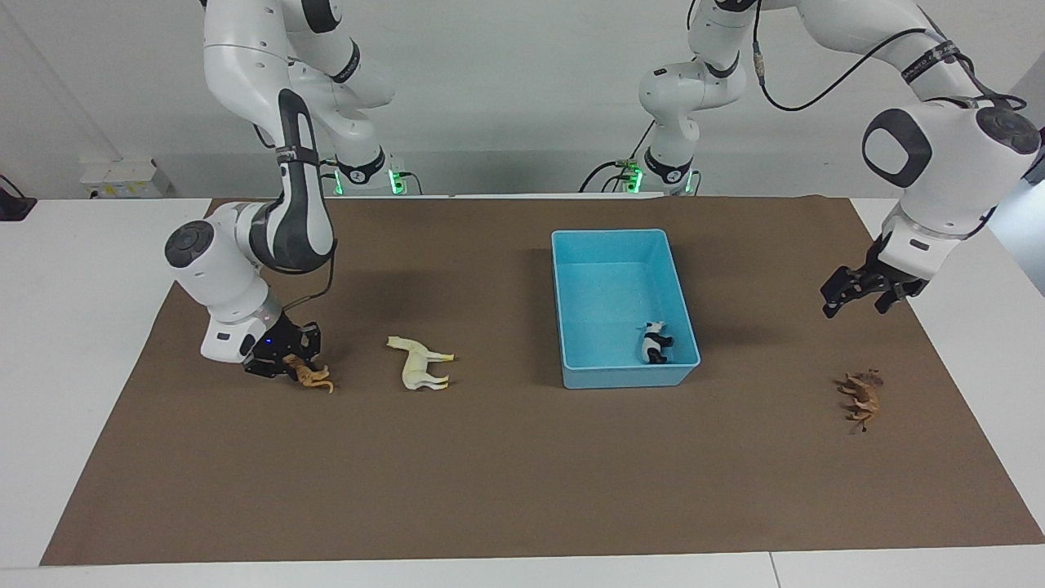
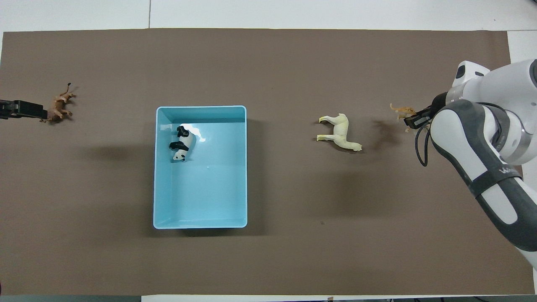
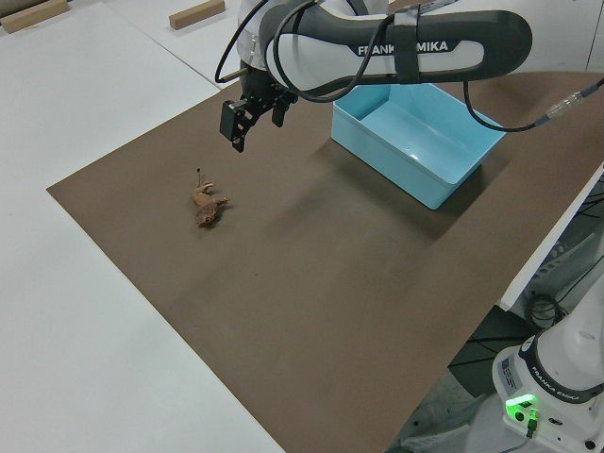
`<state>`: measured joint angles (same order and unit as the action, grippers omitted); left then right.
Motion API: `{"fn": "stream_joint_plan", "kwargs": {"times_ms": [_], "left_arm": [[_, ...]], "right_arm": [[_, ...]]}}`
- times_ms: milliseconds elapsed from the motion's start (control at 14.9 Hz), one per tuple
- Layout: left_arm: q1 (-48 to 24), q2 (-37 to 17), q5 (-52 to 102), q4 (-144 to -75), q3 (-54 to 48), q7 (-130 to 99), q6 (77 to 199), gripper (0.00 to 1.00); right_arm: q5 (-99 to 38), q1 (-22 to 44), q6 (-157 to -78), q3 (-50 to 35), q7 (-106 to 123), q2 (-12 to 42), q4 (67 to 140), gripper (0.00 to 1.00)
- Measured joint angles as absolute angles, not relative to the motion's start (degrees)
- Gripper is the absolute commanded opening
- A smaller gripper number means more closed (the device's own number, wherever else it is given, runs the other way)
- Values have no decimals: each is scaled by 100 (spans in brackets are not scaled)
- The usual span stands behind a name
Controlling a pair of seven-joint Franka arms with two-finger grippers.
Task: Put all toys into storage box
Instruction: 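Carry the tan toy into the box with the right gripper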
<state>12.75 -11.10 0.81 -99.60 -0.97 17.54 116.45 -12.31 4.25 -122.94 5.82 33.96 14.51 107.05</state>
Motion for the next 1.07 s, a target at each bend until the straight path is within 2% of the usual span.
{"fn": "stream_joint_plan", "kwargs": {"times_ms": [134, 268, 469, 737, 1006, 1073], "left_arm": [[1428, -1369, 81, -9999, -97, 1989, 12028, 100], [1462, -1656, 80, -10034, -99, 2124, 12372, 100], [1494, -2127, 57, -9999, -98, 2400, 12948, 100], [1579, -2620, -339, -9692, -100, 2552, 13226, 100], [1621, -2817, -350, -9600, -108, 2595, 13510, 100], [1620, -2852, -348, -9594, -121, 2595, 13551, 100]], "right_arm": [[-1217, 850, -11528, 573, 2350, 1195, 10137, 0], [-1082, 1566, -10890, 553, 923, 1094, 9357, 0], [-858, 2899, -10737, 519, -1350, 1243, 8498, 0], [-808, 4095, -11851, 505, -3613, 1685, 8364, 0], [-856, 4599, -13185, 505, -5112, 2429, 8362, 0], [-855, 4683, -13595, 506, -5358, 2660, 8357, 10]]}}
